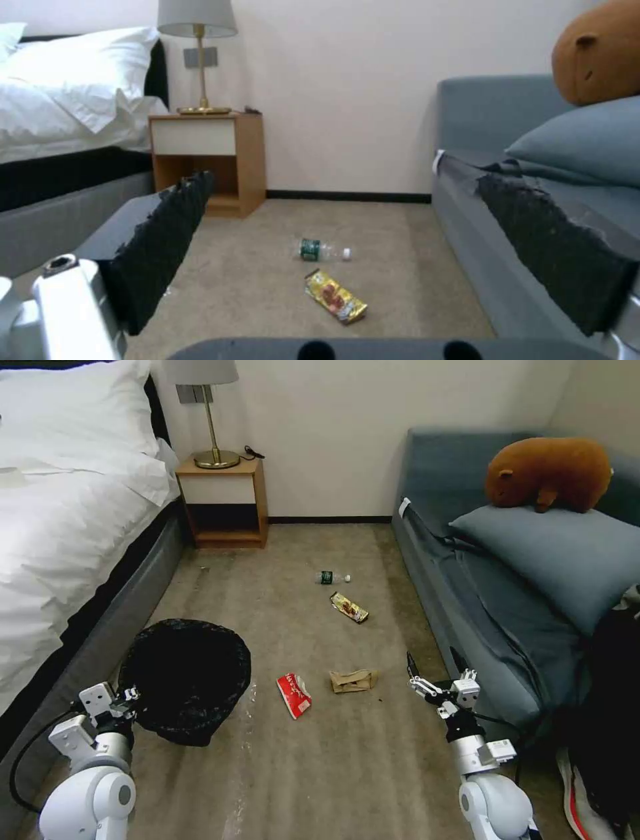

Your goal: Pick up the trash bin, then pick up the garbage on the floor and place it into the trash bin.

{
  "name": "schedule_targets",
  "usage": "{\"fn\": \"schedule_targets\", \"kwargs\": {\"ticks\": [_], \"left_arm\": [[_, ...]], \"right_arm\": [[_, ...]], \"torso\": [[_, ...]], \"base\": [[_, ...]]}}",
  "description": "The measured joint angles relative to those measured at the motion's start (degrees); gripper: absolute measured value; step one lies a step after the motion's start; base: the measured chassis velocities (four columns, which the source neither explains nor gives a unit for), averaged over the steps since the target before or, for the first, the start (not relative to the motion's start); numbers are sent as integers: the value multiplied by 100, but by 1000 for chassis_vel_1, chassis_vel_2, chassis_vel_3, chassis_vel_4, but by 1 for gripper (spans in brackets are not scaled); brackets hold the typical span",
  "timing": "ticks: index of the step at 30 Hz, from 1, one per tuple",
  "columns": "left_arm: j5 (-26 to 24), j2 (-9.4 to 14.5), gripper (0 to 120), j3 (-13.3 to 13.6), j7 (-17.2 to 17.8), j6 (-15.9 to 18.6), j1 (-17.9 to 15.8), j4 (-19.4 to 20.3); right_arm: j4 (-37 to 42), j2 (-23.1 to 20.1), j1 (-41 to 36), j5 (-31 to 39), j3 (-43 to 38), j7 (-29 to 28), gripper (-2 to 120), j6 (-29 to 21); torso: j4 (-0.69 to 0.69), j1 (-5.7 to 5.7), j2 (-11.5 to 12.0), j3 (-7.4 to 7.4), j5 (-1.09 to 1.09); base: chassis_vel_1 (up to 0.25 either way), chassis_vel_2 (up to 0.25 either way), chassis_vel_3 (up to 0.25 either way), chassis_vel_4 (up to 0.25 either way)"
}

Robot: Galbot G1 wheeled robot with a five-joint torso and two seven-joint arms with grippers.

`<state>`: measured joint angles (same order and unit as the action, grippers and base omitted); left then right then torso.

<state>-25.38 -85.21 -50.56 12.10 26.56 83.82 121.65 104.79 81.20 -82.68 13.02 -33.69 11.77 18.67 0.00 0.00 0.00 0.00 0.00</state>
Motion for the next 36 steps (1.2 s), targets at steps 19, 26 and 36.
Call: {"fn": "schedule_targets", "kwargs": {"ticks": [19,26,36], "left_arm": [[-41,-17,4,-8,-18,-28,109,69],[-34,-16,4,-19,-32,-52,119,68],[-37,-18,4,-40,-86,-123,144,-13]], "right_arm": [[61,-47,-95,59,-70,33,100,17],[63,-47,-114,64,-71,24,100,26],[50,-50,-113,50,-55,31,100,26]], "torso": [[0,0,0,0,0],[0,0,0,0,0],[0,0,0,0,0]], "base": [[-49,47,48,-52],[-55,49,47,-51],[-52,59,53,-55]]}}
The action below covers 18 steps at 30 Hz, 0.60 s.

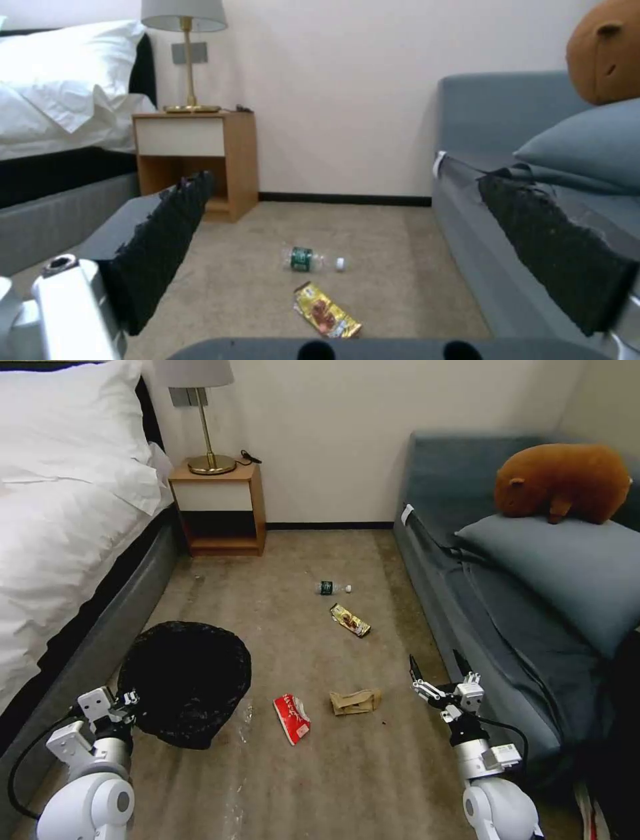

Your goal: Pick up the trash bin, then pick up the garbage on the floor and place it into the trash bin.

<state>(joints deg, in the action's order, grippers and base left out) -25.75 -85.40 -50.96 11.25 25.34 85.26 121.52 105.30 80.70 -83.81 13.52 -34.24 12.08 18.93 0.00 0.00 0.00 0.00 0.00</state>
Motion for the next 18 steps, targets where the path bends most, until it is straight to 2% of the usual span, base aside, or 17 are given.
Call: {"fn": "schedule_targets", "kwargs": {"ticks": [18], "left_arm": [[-17,19,4,-2,-6,-2,-34,-3]], "right_arm": [[15,-11,-46,27,-79,45,100,1]], "torso": [[0,0,0,0,0]], "base": [[-45,47,52,-46]]}}
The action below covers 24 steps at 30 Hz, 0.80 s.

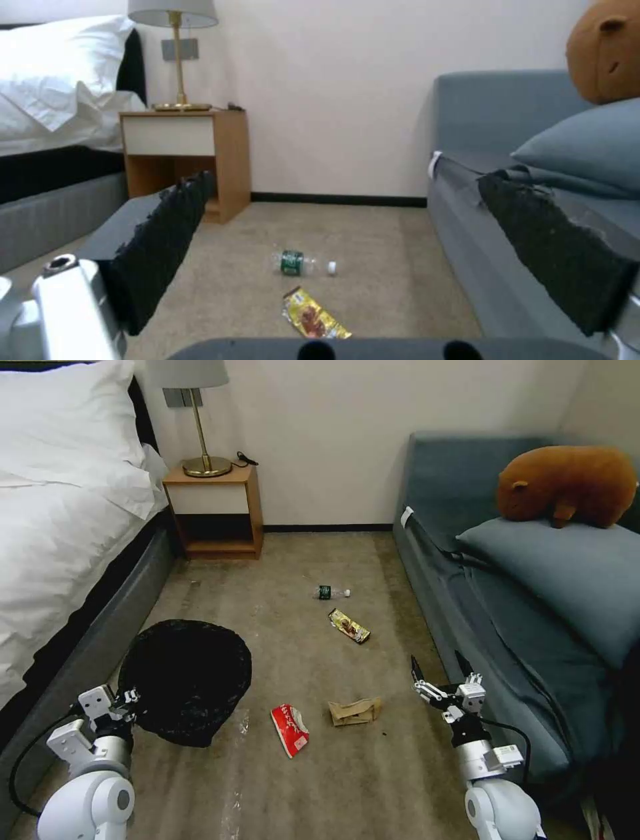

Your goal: Pick up the trash bin, then pick up the garbage on the floor and place it into the trash bin.

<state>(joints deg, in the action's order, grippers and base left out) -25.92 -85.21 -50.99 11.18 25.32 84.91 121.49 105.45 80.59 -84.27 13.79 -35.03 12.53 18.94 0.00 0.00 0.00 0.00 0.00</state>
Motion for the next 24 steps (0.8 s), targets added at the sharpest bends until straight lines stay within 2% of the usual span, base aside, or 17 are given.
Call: {"fn": "schedule_targets", "kwargs": {"ticks": [14,24], "left_arm": [[-35,-7,4,-63,-22,-54,77,40],[-135,0,4,-176,60,-105,122,68]], "right_arm": [[-49,11,-28,6,29,33,100,62],[70,-157,39,115,-78,70,100,-34]], "torso": [[0,0,0,0,0],[0,0,0,0,0]], "base": [[-44,53,47,-51],[-43,58,51,-47]]}}
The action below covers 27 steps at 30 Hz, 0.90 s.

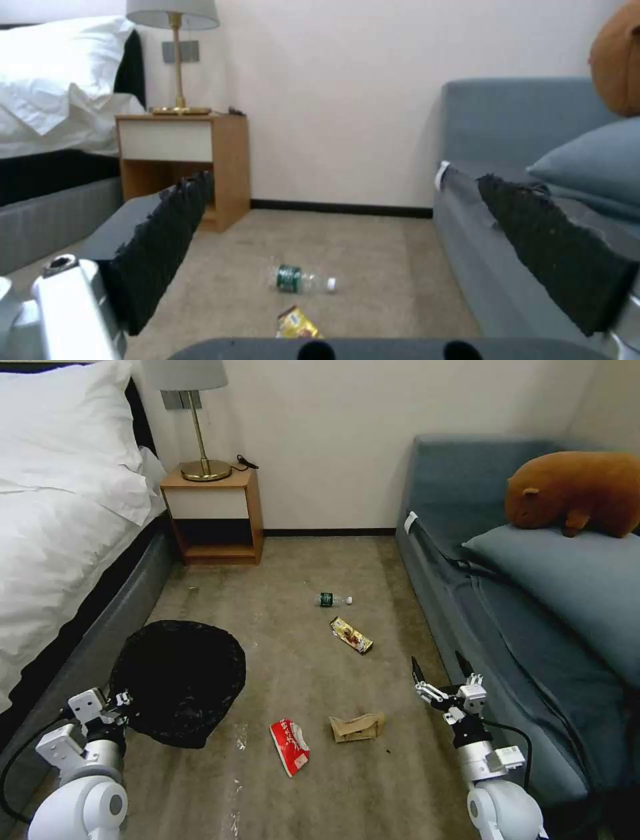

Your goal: Pick up the trash bin, then pick up the garbage on the floor and place it into the trash bin.

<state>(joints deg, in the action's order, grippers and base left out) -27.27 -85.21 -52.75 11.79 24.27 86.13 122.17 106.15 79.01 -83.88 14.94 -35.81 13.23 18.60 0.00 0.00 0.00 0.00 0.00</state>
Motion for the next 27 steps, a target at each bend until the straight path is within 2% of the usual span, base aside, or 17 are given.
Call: {"fn": "schedule_targets", "kwargs": {"ticks": [27], "left_arm": [[254,-159,4,228,51,-5,73,67]], "right_arm": [[-94,-71,17,37,157,16,100,27]], "torso": [[0,0,0,0,0]], "base": [[-26,23,25,-22]]}}
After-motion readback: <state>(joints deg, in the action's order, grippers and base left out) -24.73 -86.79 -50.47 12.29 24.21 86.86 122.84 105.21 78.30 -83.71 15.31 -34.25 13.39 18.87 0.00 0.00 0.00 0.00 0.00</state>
